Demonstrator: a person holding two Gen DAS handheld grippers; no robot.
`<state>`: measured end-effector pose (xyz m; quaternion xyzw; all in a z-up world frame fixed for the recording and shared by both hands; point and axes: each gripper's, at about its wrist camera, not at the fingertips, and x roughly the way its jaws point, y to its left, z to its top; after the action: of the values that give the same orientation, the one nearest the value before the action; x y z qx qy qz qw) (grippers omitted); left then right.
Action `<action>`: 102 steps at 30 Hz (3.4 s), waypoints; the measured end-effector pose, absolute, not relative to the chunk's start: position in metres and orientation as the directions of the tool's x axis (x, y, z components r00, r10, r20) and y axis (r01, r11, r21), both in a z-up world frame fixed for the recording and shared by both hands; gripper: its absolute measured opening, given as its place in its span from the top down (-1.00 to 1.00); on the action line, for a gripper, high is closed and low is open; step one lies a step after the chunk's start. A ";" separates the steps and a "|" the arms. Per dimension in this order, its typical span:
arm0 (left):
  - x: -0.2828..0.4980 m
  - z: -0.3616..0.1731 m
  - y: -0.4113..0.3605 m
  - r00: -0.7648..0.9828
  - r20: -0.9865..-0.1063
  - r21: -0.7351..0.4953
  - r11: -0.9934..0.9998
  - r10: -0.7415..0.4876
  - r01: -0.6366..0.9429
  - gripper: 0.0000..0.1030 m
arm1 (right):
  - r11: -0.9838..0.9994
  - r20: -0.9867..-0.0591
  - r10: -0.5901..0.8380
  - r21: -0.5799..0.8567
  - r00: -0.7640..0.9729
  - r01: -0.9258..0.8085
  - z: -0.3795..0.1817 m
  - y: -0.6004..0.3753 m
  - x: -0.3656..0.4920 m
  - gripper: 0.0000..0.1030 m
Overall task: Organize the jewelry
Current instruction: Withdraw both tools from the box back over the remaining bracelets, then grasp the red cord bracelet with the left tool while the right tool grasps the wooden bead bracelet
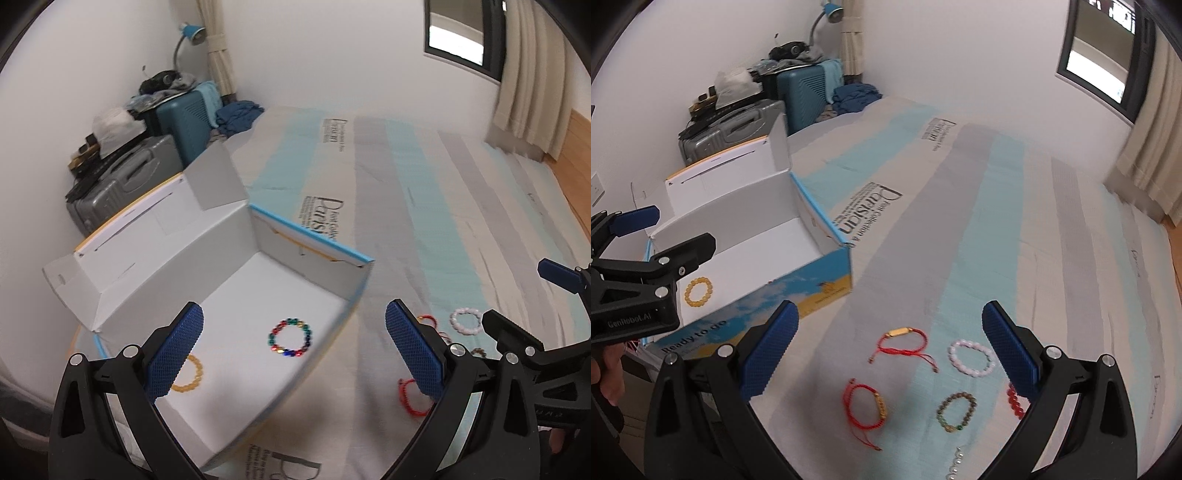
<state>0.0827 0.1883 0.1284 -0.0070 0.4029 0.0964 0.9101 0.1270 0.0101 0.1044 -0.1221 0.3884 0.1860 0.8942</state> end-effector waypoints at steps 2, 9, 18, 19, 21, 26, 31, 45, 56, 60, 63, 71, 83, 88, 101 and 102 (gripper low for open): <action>0.086 0.127 0.179 0.658 -0.736 0.062 0.984 0.157 -0.165 -0.89 | 0.908 -0.739 0.230 -0.072 0.633 -0.414 0.104 0.000 0.127 -0.86; 0.094 0.118 0.144 0.661 -0.741 0.060 0.993 0.116 -0.106 -0.89 | 0.929 -0.739 0.198 -0.069 0.644 -0.364 0.101 -0.042 0.126 -0.86; 0.097 0.095 0.112 0.645 -0.761 0.054 0.998 0.069 -0.044 -0.88 | 0.949 -0.749 0.164 -0.057 0.642 -0.309 0.084 -0.088 0.122 -0.86; 0.096 0.092 0.109 0.642 -0.764 0.053 0.998 0.067 -0.040 -0.88 | 0.951 -0.752 0.160 -0.056 0.640 -0.304 0.081 -0.092 0.121 -0.86; 0.097 0.082 0.103 0.630 -0.774 0.052 0.998 0.057 -0.027 -0.88 | 0.954 -0.756 0.154 -0.055 0.636 -0.296 0.075 -0.100 0.120 -0.86; 0.097 0.061 0.094 0.609 -0.792 0.041 0.999 0.037 -0.008 -0.88 | 0.961 -0.772 0.150 -0.034 0.617 -0.275 0.061 -0.116 0.119 -0.86; 0.097 0.036 0.087 0.575 -0.818 0.030 0.999 0.016 0.015 -0.84 | 0.965 -0.800 0.145 -0.015 0.583 -0.260 0.041 -0.128 0.123 -0.73; 0.101 -0.022 0.076 0.473 -0.881 0.014 0.999 -0.009 0.045 -0.71 | 0.972 -0.870 0.120 0.004 0.479 -0.236 -0.023 -0.140 0.131 -0.49; 0.101 -0.057 0.073 0.422 -0.907 0.035 0.998 0.007 0.059 -0.74 | 0.974 -0.892 0.117 0.018 0.436 -0.224 -0.052 -0.142 0.136 -0.44; 0.102 -0.068 0.073 0.403 -0.915 0.026 0.997 -0.003 0.067 -0.71 | 0.975 -0.906 0.117 0.028 0.407 -0.219 -0.063 -0.142 0.140 -0.25; 0.104 -0.075 0.072 0.379 -0.925 0.000 0.997 -0.031 0.081 -0.45 | 0.976 -0.913 0.120 0.037 0.389 -0.216 -0.070 -0.141 0.144 -0.13; 0.109 -0.094 0.076 0.336 -0.940 -0.021 0.995 -0.054 0.100 -0.21 | 0.978 -0.925 0.121 0.050 0.359 -0.200 -0.086 -0.143 0.152 0.04; 0.109 -0.104 0.081 0.337 -0.941 -0.003 0.993 -0.042 0.116 -0.13 | 0.979 -0.934 0.129 0.066 0.332 -0.195 -0.107 -0.141 0.164 0.21; 0.109 -0.098 0.083 0.333 -0.942 0.004 0.991 -0.040 0.130 0.33 | 0.979 -0.935 0.133 0.071 0.330 -0.192 -0.112 -0.140 0.166 0.32; 0.106 -0.089 0.083 0.333 -0.942 0.002 0.989 -0.048 0.148 0.85 | 0.979 -0.931 0.141 0.081 0.337 -0.185 -0.106 -0.146 0.169 0.83; 0.106 -0.088 0.083 0.332 -0.942 0.000 0.989 -0.050 0.148 0.86 | 0.979 -0.930 0.140 0.080 0.340 -0.186 -0.104 -0.146 0.168 0.83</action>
<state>0.1065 0.0827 -0.0885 0.0429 0.5746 -0.0606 0.8151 0.1684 -0.1463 -0.1041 -0.0202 0.5656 0.0996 0.8184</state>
